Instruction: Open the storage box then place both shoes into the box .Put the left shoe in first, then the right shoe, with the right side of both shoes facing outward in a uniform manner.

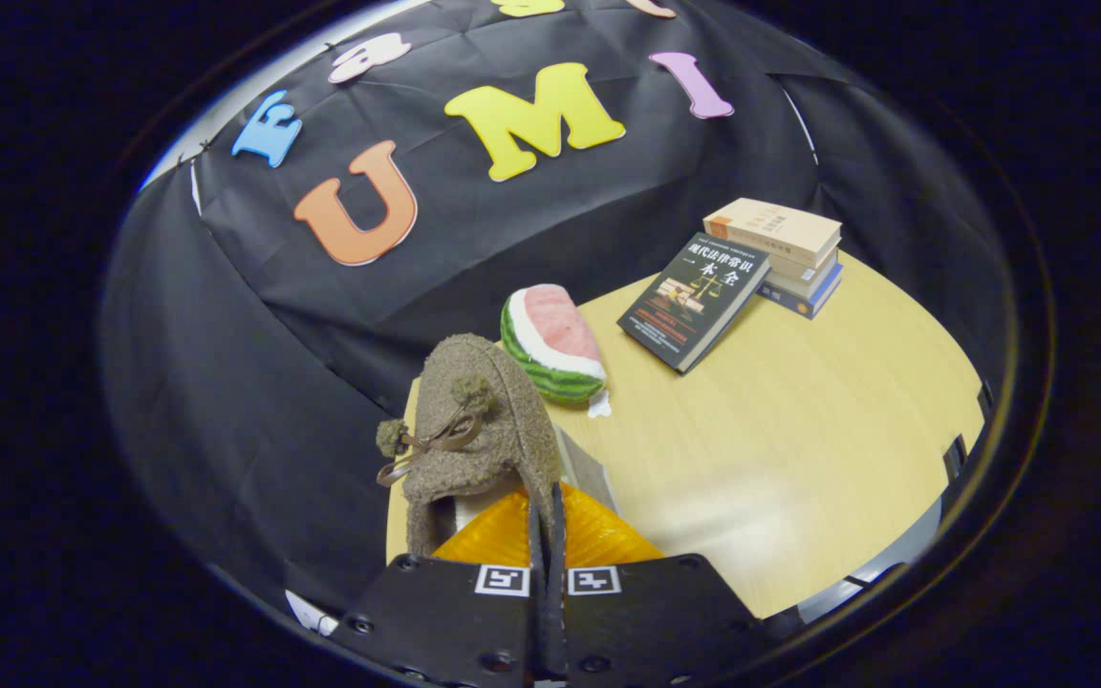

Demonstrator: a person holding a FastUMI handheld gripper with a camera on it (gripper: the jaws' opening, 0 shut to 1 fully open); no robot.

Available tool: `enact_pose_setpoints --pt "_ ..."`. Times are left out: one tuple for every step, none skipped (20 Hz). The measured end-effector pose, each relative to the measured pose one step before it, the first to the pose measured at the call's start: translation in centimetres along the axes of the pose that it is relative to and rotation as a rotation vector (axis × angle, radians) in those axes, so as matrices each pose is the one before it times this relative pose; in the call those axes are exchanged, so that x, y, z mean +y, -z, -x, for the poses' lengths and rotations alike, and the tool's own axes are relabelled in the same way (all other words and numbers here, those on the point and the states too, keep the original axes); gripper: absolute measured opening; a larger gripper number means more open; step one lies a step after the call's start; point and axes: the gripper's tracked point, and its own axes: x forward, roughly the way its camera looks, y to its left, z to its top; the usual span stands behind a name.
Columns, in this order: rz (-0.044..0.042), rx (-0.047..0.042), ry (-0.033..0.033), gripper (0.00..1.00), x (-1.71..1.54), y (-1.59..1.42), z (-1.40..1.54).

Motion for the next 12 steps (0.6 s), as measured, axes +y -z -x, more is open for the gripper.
enact_pose_setpoints --pt "0.00815 0.00433 0.01182 0.00 0.172 0.752 -0.510" --pt "0.00442 0.00518 0.01180 0.00 0.063 0.714 -0.581" --pt "0.00399 0.00646 0.01155 0.00 0.067 0.644 -0.469" --pt "0.00105 0.00279 0.01208 0.00 -0.067 0.668 -0.418" --pt "0.00038 -0.00070 0.01483 0.00 -0.087 0.521 -0.374" --pt "0.00728 -0.00413 0.01707 0.00 -0.036 0.576 -0.490" --pt "0.01195 -0.00229 0.01832 0.00 -0.121 0.459 -0.410" --pt "0.01504 -0.00015 0.01886 0.00 -0.244 0.599 -0.423" --pt "0.01215 -0.00093 0.01706 0.00 -0.130 0.394 -0.289" --pt "0.01329 -0.00268 0.01577 0.00 -0.105 0.402 -0.294" --pt "0.01343 -0.00238 0.01536 0.00 -0.116 0.312 -0.208" --pt "0.01446 0.00036 0.01413 0.00 -0.221 0.451 -0.116"
